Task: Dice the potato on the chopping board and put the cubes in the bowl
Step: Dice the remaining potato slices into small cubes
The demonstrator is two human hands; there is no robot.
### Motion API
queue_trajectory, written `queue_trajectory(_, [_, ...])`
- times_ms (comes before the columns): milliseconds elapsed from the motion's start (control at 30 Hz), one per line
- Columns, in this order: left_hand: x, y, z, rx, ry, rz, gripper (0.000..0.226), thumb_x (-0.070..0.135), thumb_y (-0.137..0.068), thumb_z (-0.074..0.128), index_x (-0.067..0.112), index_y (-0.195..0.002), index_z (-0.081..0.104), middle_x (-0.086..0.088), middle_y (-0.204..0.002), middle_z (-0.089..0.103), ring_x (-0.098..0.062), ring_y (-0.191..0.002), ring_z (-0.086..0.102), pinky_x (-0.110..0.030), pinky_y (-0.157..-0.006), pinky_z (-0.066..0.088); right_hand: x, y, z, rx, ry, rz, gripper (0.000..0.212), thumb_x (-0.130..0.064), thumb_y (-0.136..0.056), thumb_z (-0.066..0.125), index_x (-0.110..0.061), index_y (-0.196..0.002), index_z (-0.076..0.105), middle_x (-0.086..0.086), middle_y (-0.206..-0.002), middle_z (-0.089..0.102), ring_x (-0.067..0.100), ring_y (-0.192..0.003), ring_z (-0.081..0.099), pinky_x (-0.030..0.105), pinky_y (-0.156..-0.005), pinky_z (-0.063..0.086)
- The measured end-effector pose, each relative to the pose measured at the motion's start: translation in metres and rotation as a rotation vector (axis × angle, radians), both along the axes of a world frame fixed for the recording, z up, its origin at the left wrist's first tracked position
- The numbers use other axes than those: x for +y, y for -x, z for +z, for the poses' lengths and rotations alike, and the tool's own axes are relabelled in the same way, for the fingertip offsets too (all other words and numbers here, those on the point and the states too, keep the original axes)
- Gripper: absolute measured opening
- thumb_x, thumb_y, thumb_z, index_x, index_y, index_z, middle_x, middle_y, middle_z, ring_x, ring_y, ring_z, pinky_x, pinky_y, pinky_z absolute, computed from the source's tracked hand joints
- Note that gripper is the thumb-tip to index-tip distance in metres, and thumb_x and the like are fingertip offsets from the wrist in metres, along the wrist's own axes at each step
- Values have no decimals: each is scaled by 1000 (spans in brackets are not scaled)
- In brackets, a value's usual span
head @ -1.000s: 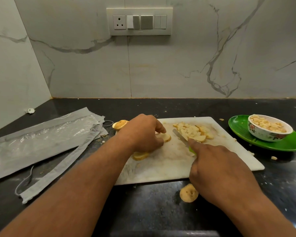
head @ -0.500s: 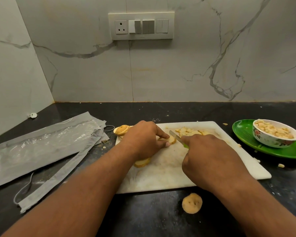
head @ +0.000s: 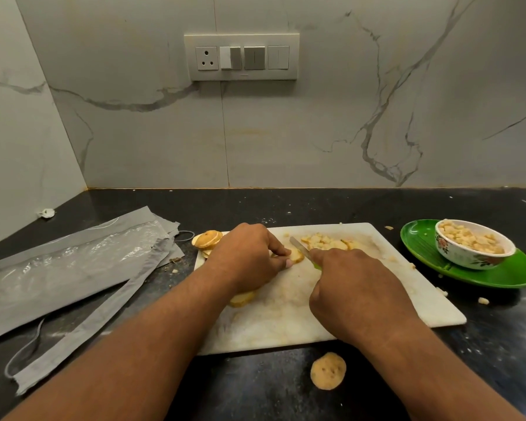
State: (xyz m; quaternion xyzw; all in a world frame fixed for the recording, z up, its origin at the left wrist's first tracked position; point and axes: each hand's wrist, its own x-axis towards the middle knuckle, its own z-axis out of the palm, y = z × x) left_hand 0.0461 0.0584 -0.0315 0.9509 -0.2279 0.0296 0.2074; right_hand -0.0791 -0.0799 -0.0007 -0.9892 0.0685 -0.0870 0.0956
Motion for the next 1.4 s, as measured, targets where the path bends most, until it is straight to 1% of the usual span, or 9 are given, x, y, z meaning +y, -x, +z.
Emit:
queue_trajectory(333, [-4,3,-6,-40,13,39,27,50,-94,70,34,-114,79,15,-112,77,-9,-98,65,-29,-86,57,-3,1,-1,44,-60,26,55,-26,-95,50,-34,-149,40,-4,-141,52,17,-122,52,30,-94,47])
queue_trajectory(467, [-5,6,-7,-49,24,49,28,51,-94,69,35,-115,79,15,-114,76,-10,-98,66,-32,-90,58,-2,3,-3,68,-70,48,58,-27,-96,51,-33,-152,36,-4,-146,49,17,-128,50,31,-101,45])
queue_trajectory(600, [-4,12,-8,-92,27,59,29,53,-95,67,36,-115,79,16,-116,75,-10,-102,66,-28,-91,54,-3,5,-7,62,-75,46,58,-26,-95,50,-33,-151,36,-4,-146,51,17,-127,51,32,-100,45])
queue_trajectory(833, [-5,19,-7,-140,28,90,31,53,-95,66,33,-114,80,16,-113,76,-9,-100,65,-21,-81,45,0,14,-3,65,-66,56,56,-26,-94,49,-31,-148,40,-3,-142,53,18,-123,52,33,-99,45])
queue_trajectory(1000, [-4,19,-7,-128,25,113,31,56,-93,68,35,-111,80,17,-111,76,-7,-99,65,-25,-83,54,-3,32,-1,75,-4,68,54,-27,-91,51,-30,-145,43,-3,-137,54,18,-120,52,33,-98,45])
queue_trajectory(1133, [-2,20,-5,-117,43,124,30,58,-90,71,35,-106,82,18,-103,77,-6,-94,64,-31,-83,59,-6,41,6,63,18,59,53,-27,-90,50,-31,-143,46,-2,-135,55,19,-119,52,34,-98,45])
queue_trajectory(1200, [1,20,-4,-103,46,123,28,55,-90,72,34,-105,82,17,-101,77,-7,-94,64,-30,-83,57,-5,38,9,28,6,38,55,-26,-90,49,-31,-145,45,-3,-137,56,19,-121,53,34,-98,46])
queue_trajectory(1300, [4,21,-1,-65,53,99,22,42,-94,70,32,-109,82,15,-109,76,-10,-100,63,-25,-81,51,3,25,8,-20,-1,36,57,-24,-92,49,-33,-148,43,-4,-140,56,18,-121,54,33,-95,48])
queue_trajectory(1400, [2,21,-1,-92,44,108,21,38,-95,68,31,-109,82,15,-107,77,-9,-96,62,-25,-76,50,11,15,2,-2,13,42,53,-25,-93,50,-31,-146,45,-2,-138,57,19,-118,55,33,-92,48])
